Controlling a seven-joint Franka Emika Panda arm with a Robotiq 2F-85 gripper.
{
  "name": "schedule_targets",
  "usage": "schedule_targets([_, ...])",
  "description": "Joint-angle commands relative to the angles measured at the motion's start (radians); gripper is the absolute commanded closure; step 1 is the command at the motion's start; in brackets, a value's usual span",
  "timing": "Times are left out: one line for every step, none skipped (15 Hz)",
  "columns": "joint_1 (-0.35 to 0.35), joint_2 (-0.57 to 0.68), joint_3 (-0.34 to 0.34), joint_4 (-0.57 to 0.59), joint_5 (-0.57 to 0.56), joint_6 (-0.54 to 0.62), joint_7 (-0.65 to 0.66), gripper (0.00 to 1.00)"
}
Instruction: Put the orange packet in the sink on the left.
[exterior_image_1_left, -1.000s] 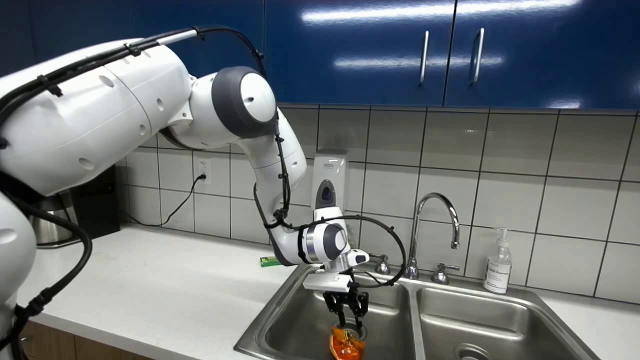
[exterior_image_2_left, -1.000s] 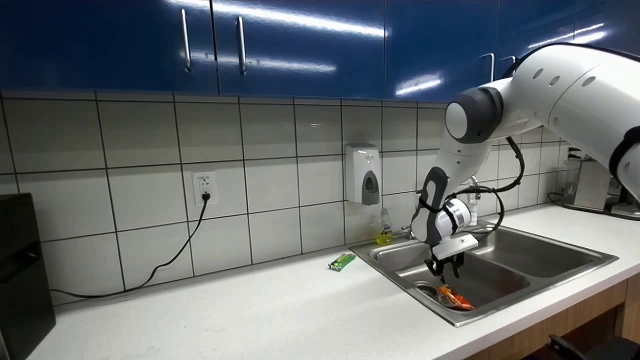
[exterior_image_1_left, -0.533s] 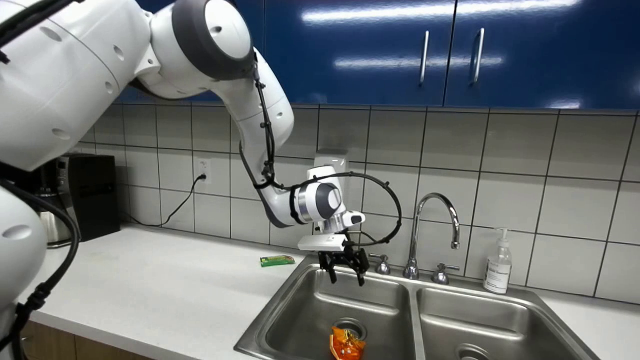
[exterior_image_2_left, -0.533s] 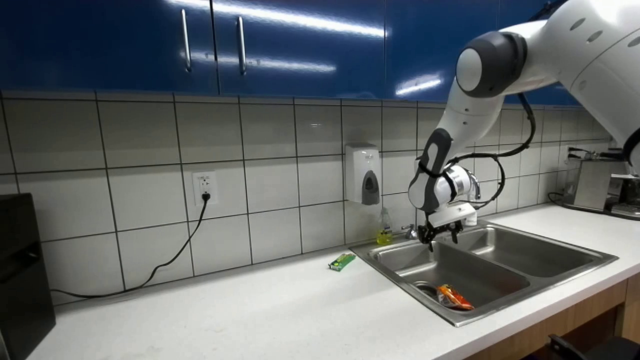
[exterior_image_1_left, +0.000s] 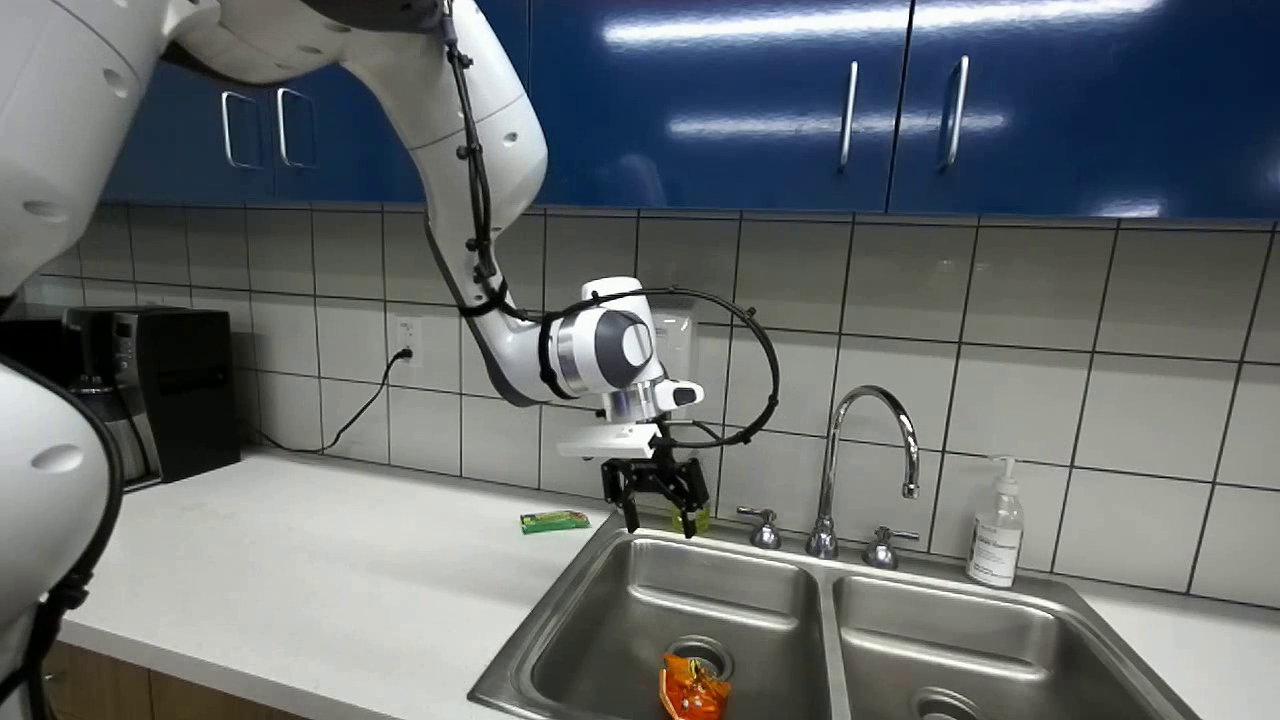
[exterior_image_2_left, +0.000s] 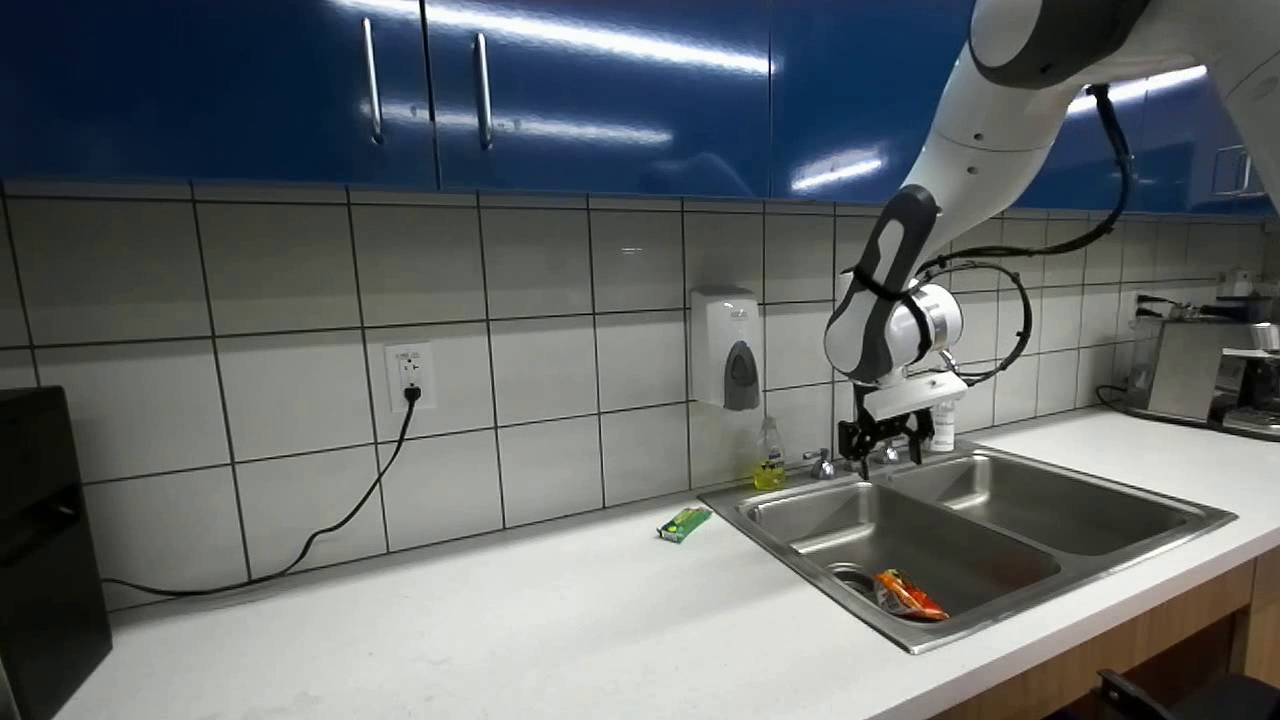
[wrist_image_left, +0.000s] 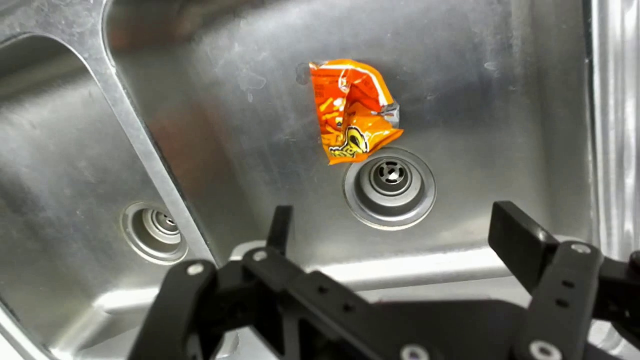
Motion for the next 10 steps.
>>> schedule_targets([0.024, -0.158, -0.002, -0.145, -0.050, -0.025, 0.074, 0.00])
schedule_targets([0.031, -0.186, -0.004, -0.173, -0.066, -0.023, 0.097, 0.00])
schedule_targets([0.031, -0.216, 0.003, -0.201, -0.077, -0.030, 0.108, 0.00])
schedule_targets([0.033, -0.249, 0.008, -0.234, -0.096, -0.032, 0.128, 0.00])
schedule_targets([0.033, -0.282, 0.015, -0.267, -0.111, -0.039, 0.140, 0.00])
schedule_targets([0.032, -0.313, 0.023, -0.298, -0.125, -0.045, 0.154, 0.00])
schedule_targets([0.028, -0.346, 0.034, -0.330, -0.137, -0.053, 0.162, 0.00])
schedule_targets([0.023, -0.375, 0.045, -0.358, -0.148, -0.060, 0.173, 0.00])
schedule_targets([0.017, -0.409, 0.058, -0.389, -0.161, -0.070, 0.183, 0.00])
schedule_targets([0.010, -0.439, 0.074, -0.417, -0.164, -0.080, 0.185, 0.00])
